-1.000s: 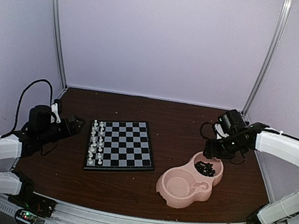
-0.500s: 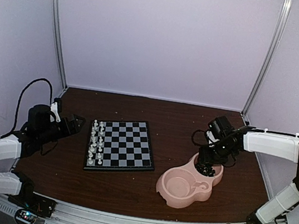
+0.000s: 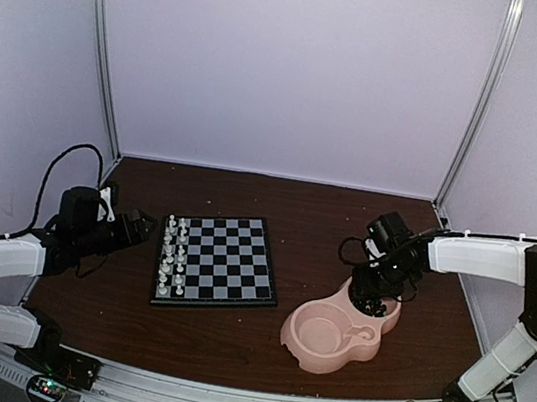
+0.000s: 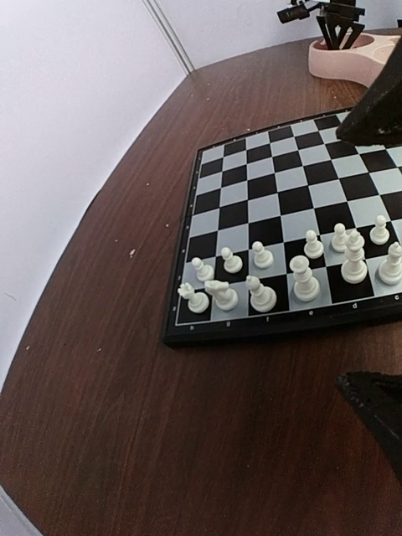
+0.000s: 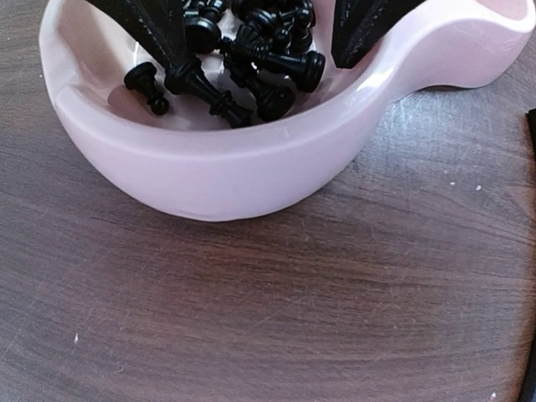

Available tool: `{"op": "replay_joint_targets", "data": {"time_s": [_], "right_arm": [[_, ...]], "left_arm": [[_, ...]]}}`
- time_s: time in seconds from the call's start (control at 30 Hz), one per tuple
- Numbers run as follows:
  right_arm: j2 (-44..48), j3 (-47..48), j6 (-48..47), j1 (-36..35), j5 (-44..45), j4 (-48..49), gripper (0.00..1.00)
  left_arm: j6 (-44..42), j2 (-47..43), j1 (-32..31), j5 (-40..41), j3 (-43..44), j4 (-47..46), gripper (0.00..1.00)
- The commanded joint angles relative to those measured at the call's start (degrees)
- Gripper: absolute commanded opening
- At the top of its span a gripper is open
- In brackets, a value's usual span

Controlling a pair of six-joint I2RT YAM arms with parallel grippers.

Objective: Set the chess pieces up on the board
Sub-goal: Pick up the king from the storage box.

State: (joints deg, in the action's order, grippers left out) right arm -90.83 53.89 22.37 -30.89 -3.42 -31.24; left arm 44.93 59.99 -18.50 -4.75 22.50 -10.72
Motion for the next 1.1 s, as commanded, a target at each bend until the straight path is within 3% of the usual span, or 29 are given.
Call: {"op": "replay_joint_targets", "data": {"time_s": [0.0, 0.17, 0.3, 0.73, 1.07], "right_arm": [[-3.6, 0.3, 0.4, -0.7, 0.2, 1.1, 0.63], [-6.2, 1.2, 0.6, -1.1, 0.3, 1.3, 0.62], [-6.8, 1.7, 0.5, -1.4, 0.2, 1.4, 0.47], [4.8, -2.5, 0.7, -1.5, 3.2, 3.5, 0.31], [2.5, -1.0, 0.9, -1.4, 5.4, 1.2, 0.32]], "left_arm": [[0.3, -0.3, -0.4, 0.3, 1.4, -0.6, 0.93], [0.2, -1.4, -0.3, 0.5, 1.3, -0.3, 0.93], [0.1, -1.6, -0.3, 0.2, 1.3, -0.4, 0.93], [0.2, -1.4, -0.3, 0.2, 1.4, -0.3, 0.93], [0.1, -1.0, -0.3, 0.3, 1.5, -0.3, 0.93]]}}
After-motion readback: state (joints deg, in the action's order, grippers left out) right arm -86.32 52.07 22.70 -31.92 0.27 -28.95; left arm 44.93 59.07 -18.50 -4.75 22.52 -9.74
